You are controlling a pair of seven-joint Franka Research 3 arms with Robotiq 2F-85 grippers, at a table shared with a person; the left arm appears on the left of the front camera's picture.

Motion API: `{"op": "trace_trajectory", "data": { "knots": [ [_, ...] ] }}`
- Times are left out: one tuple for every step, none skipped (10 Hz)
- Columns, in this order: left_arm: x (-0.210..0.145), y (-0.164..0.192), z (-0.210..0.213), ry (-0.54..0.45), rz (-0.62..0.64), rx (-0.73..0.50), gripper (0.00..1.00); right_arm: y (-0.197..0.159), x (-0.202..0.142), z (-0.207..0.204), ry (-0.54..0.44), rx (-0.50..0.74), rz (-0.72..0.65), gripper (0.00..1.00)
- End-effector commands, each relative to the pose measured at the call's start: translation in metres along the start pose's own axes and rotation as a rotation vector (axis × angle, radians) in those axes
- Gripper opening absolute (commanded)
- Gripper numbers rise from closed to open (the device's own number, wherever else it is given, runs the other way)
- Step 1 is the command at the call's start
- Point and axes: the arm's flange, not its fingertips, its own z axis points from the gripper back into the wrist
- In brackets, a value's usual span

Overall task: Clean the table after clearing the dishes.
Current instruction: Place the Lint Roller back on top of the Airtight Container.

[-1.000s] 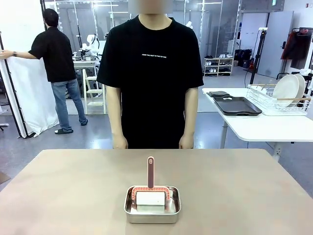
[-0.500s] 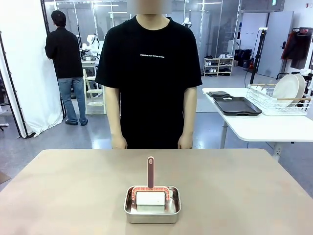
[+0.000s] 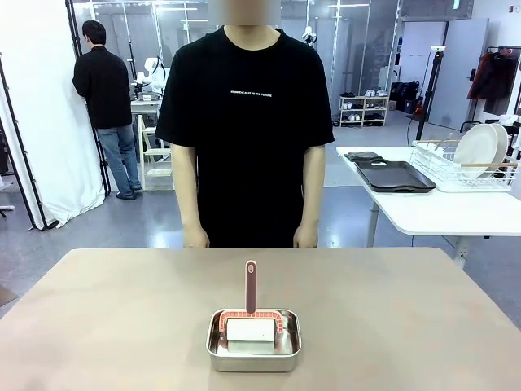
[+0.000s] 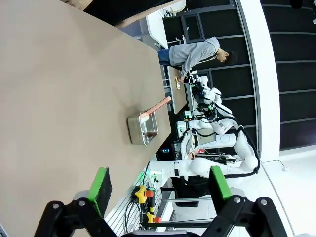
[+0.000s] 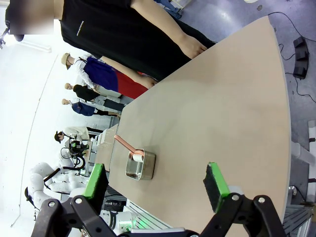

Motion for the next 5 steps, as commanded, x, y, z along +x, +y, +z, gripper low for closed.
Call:
{"op": "trace_trajectory", "data": {
  "knots": [
    [-0.0037, 0.0006, 0.0016, -0.006, -0.008, -0.007, 1.00, 0.0032, -0.0004, 0.0006, -0.002, -0.002, 0.002, 1.00],
    [-0.0037, 0.0006, 0.0016, -0.006, -0.008, -0.007, 1.00, 0.0032, -0.0004, 0.0006, -0.002, -0.002, 0.002, 1.00],
    [-0.0037, 0.0006, 0.0016, -0.006, -0.008, -0.007, 1.00, 0.0032, -0.0004, 0.0006, -0.002, -0.002, 0.002, 1.00],
    [-0.0037, 0.0006, 0.0016, -0.006, -0.008, -0.007, 1.00, 0.0032, -0.0004, 0.0006, -0.002, -0.002, 0.002, 1.00],
    [-0.0037, 0.0006, 0.0016, -0.006, -0.008, -0.007, 1.00, 0.0032, -0.0004, 0.0006, -0.002, -0.002, 0.002, 1.00]
  ]
}}
